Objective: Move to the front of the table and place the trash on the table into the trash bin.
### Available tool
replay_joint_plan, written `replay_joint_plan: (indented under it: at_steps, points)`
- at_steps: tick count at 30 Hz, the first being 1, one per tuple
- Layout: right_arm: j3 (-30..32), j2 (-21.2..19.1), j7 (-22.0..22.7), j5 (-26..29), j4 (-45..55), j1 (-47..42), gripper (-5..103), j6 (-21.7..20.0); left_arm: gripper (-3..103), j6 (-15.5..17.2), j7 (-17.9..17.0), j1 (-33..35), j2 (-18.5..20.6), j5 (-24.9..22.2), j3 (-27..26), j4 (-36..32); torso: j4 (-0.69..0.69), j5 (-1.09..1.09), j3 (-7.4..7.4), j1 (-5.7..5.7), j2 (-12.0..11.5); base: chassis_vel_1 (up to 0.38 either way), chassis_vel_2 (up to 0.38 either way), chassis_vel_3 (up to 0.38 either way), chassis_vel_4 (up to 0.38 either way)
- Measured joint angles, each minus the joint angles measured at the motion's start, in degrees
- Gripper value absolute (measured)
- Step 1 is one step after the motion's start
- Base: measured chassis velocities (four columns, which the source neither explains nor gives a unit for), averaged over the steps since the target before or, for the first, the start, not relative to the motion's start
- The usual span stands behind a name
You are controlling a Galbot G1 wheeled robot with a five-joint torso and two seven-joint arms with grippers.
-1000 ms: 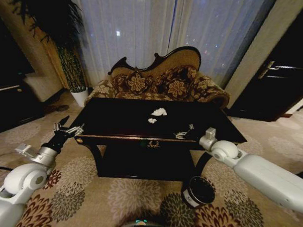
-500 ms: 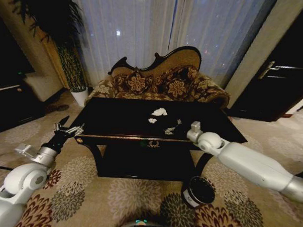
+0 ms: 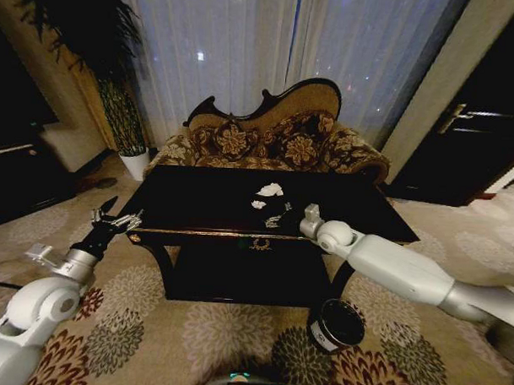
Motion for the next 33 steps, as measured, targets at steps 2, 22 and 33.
replay_joint_plan:
  at_steps: [2, 22, 33]
  points:
    - [-0.16, 0.83, 0.01, 0.15, -0.75, 0.27, 100, -0.02, 100, 0.0, 0.0, 0.0, 0.0, 0.0, 0.0, 0.0, 0.0, 0.0, 0.0, 0.0, 0.0, 0.0, 0.0, 0.0, 0.0]
    - [-8.29, 4.3, -0.14, 1.67, -4.95, 7.63, 77, 0.34, 100, 0.0, 0.0, 0.0, 0.0, 0.0, 0.0, 0.0, 0.0, 0.0, -0.01, 0.0, 0.0, 0.0, 0.0, 0.0, 0.0]
    - [-9.07, 5.17, -0.26, 1.91, -5.47, 8.22, 39, 0.45, 100, 0.0, 0.0, 0.0, 0.0, 0.0, 0.0, 0.0, 0.0, 0.01, 0.0, 0.0, 0.0, 0.0, 0.0, 0.0, 0.0]
